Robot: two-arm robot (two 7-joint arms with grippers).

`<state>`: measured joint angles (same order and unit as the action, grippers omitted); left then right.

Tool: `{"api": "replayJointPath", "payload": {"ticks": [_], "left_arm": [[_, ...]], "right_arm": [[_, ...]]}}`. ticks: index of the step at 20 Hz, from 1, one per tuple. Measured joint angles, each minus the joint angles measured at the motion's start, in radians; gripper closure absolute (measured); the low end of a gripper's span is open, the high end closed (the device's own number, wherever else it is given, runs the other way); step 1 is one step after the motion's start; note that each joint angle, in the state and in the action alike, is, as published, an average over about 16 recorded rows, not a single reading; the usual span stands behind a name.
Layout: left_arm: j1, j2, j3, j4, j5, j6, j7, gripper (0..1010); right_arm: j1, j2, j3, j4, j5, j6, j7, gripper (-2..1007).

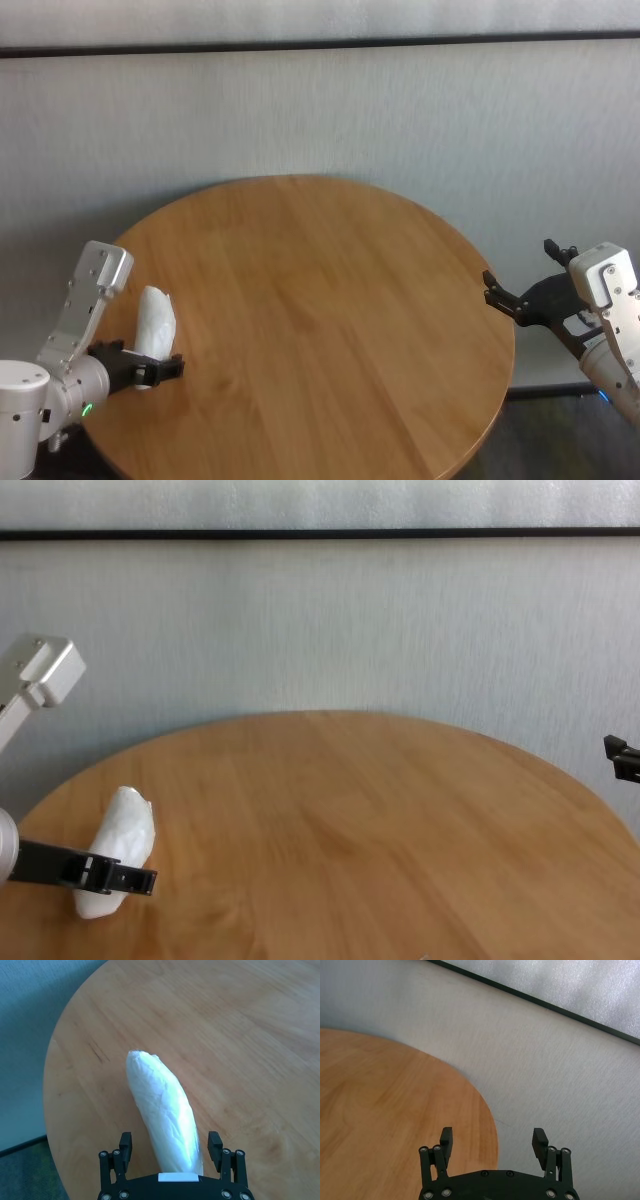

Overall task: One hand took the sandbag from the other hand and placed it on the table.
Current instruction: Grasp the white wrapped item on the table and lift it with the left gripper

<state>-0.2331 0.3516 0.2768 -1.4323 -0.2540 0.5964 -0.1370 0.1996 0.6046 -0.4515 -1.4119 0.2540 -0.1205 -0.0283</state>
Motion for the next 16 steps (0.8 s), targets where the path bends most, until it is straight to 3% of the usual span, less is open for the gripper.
{"api": "replayJointPath", "payload": {"ticks": [16], "left_arm": [[0.006,-0.019,-0.021,0.004,0.015,-0.002,0.010,9]], "right_arm": [[0.000,0.000,0.000,0.000,0.000,0.000,0.000,4]]}}
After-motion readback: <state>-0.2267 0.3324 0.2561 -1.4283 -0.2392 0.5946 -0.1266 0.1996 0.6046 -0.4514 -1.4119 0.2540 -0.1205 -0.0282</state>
